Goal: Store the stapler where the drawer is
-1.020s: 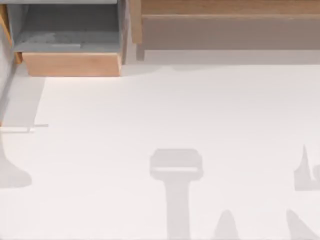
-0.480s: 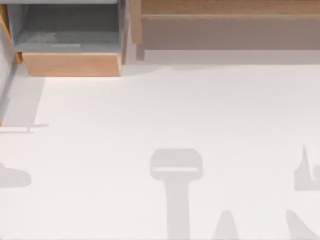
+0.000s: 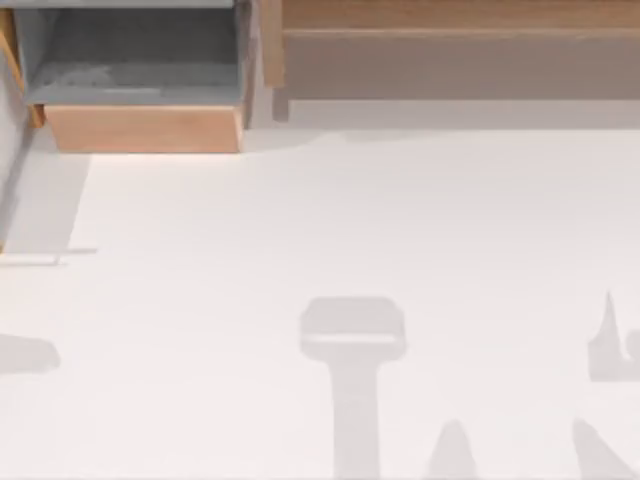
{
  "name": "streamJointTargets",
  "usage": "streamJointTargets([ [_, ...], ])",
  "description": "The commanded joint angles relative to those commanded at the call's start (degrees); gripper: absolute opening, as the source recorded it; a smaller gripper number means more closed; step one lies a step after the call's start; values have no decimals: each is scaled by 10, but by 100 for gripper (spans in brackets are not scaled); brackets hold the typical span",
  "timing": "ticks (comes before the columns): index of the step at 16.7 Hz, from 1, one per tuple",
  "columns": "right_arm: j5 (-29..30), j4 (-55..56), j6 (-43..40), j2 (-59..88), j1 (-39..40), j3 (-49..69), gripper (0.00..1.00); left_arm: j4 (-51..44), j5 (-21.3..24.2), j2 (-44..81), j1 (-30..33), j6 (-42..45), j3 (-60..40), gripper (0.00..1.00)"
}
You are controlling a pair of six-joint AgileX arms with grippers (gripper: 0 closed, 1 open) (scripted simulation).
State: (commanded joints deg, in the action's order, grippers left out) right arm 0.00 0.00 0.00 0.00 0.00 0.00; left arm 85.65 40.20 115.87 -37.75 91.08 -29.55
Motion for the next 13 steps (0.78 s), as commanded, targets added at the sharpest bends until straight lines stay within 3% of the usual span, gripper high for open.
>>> streamJointTargets([
  [4,0,0,0,0,0,0,100,-10,-4,10,4,-3,-8,0],
  [13,0,0,0,0,0,0,100,-76,-69,58,68,-5,-125,0],
])
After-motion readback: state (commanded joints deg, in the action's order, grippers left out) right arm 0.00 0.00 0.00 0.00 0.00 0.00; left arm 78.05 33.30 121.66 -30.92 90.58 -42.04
